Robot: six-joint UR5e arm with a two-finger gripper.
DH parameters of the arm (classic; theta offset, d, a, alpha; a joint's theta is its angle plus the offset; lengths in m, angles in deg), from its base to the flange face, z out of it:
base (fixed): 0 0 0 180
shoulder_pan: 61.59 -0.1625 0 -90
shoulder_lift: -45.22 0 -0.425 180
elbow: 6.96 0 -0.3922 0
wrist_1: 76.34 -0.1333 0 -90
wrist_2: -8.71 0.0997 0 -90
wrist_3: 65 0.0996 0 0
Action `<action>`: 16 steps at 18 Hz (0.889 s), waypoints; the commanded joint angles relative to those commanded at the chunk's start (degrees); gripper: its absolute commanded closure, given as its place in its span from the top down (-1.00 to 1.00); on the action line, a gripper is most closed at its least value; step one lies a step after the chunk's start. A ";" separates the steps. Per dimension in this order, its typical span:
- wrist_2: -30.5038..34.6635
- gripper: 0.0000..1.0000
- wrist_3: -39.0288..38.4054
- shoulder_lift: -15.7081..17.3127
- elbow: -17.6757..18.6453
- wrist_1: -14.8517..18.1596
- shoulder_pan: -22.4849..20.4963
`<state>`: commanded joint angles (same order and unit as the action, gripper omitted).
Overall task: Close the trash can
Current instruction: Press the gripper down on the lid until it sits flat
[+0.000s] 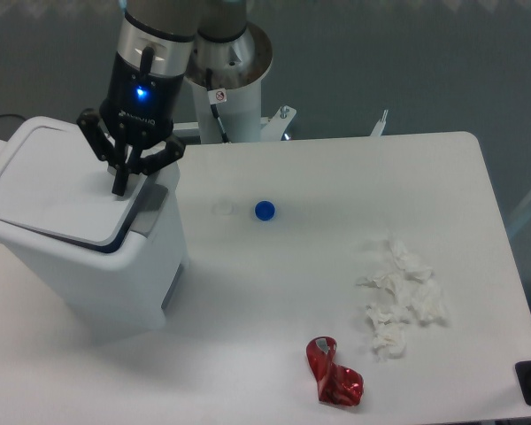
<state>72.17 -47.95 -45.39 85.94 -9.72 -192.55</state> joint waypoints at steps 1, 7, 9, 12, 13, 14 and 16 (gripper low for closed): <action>0.00 -1.00 0.00 0.00 0.09 -0.26 0.00; 0.00 -1.00 0.26 -0.70 0.09 -0.26 -0.26; 0.00 -1.00 0.26 -0.79 0.09 -0.26 -0.35; 0.09 -1.00 0.26 -0.79 0.09 -0.18 -0.35; 0.09 -1.00 0.26 -0.79 0.17 -0.18 -0.35; 0.09 -1.00 0.26 -0.79 0.18 -0.18 -0.35; 0.17 -1.00 0.35 -0.79 0.53 -0.18 -0.35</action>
<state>72.34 -47.60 -46.18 86.47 -9.89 -192.90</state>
